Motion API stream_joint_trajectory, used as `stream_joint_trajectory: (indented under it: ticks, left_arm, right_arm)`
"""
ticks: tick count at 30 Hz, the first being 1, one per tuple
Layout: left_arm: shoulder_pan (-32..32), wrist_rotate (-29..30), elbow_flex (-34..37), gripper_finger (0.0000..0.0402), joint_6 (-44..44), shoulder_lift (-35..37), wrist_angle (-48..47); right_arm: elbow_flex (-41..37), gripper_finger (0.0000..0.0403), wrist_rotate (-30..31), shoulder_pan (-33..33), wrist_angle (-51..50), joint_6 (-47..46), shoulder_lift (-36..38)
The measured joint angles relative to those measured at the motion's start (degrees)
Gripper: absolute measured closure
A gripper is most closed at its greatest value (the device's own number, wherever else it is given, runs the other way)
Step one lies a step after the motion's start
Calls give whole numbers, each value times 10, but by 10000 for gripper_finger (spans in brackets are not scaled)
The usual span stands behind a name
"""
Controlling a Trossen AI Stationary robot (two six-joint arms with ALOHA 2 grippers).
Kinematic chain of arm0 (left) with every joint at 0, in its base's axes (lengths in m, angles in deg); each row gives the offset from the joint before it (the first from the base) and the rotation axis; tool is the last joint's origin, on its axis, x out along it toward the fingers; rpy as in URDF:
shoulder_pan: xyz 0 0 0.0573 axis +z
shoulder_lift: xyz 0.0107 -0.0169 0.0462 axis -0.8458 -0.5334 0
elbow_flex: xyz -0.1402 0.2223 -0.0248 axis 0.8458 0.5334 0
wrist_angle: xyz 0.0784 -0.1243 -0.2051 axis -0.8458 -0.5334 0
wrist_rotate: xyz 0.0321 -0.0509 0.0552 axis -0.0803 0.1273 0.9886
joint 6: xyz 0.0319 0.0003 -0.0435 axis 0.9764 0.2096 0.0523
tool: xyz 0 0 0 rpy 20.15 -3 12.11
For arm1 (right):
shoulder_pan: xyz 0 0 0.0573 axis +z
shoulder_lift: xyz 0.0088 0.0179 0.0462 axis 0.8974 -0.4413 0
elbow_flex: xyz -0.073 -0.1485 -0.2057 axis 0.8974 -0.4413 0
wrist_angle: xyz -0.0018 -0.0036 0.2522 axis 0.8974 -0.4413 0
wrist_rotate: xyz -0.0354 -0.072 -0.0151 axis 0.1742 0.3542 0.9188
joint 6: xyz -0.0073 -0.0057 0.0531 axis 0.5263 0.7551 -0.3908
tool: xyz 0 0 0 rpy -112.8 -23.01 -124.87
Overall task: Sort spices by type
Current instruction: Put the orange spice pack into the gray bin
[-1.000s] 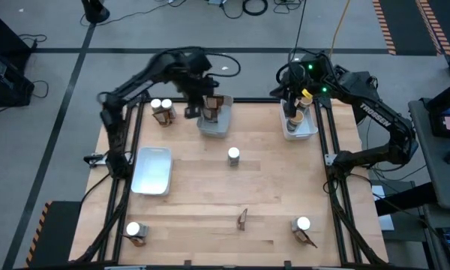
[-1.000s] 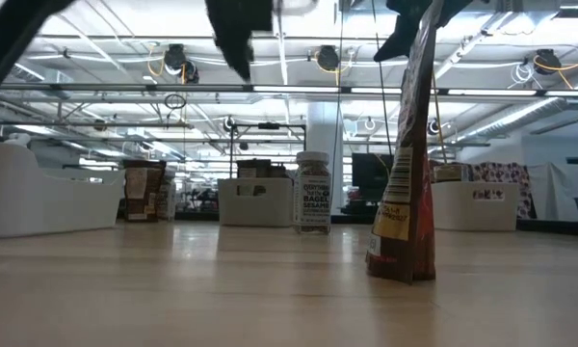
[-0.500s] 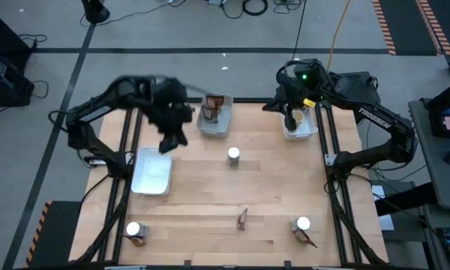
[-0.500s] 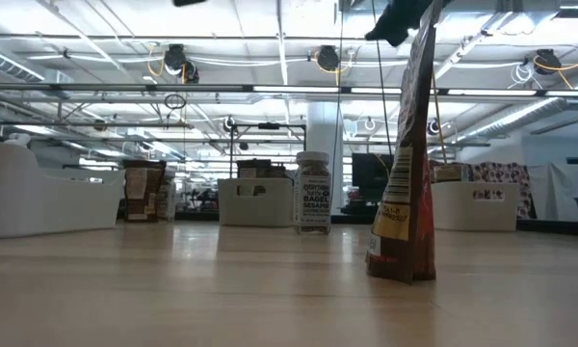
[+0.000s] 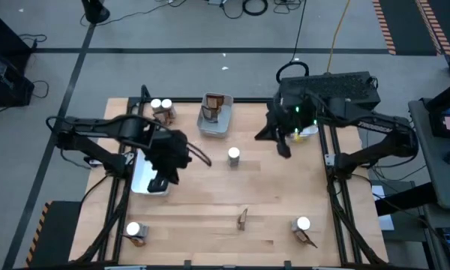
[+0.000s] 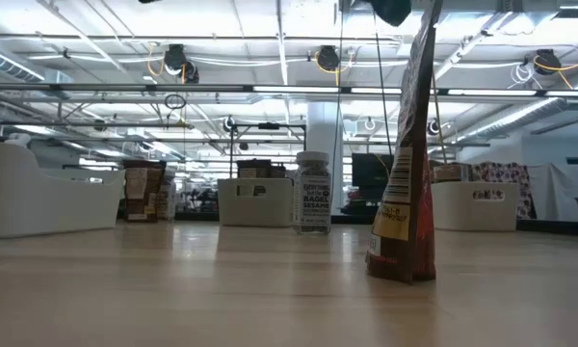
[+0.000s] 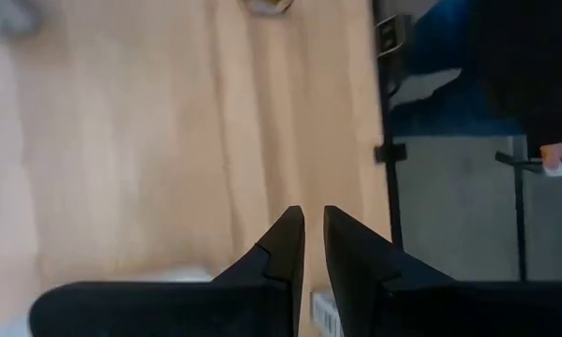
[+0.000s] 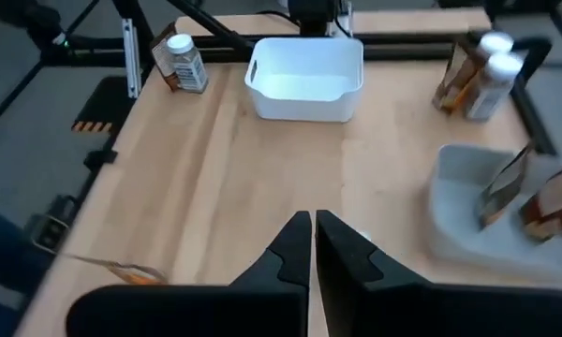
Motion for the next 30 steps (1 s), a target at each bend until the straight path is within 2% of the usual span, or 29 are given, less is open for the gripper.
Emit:
stream_joint_trajectory:
  ticks: [9, 13, 15, 19, 24, 30]
  left_arm:
    - [-117, 67, 94, 352, 6, 54, 136]
    - [-137, 93, 120, 352, 18, 65, 199]
    - [-139, 93, 121, 352, 18, 65, 238]
    - [-147, 93, 121, 352, 2, 65, 314]
    - [-130, 169, 114, 352, -61, 65, 339]
    - [-96, 81, 96, 352, -46, 18, 466]
  right_arm:
    - [0, 403, 143, 196, 0, -251, 0]
    - [0, 403, 234, 281, 0, -339, -11]
    - [0, 403, 259, 310, -1, -376, -17]
    - [0, 403, 264, 346, -1, -425, -30]
    - [0, 403, 264, 373, -3, -438, -39]
    - [0, 403, 258, 395, -22, -443, -36]
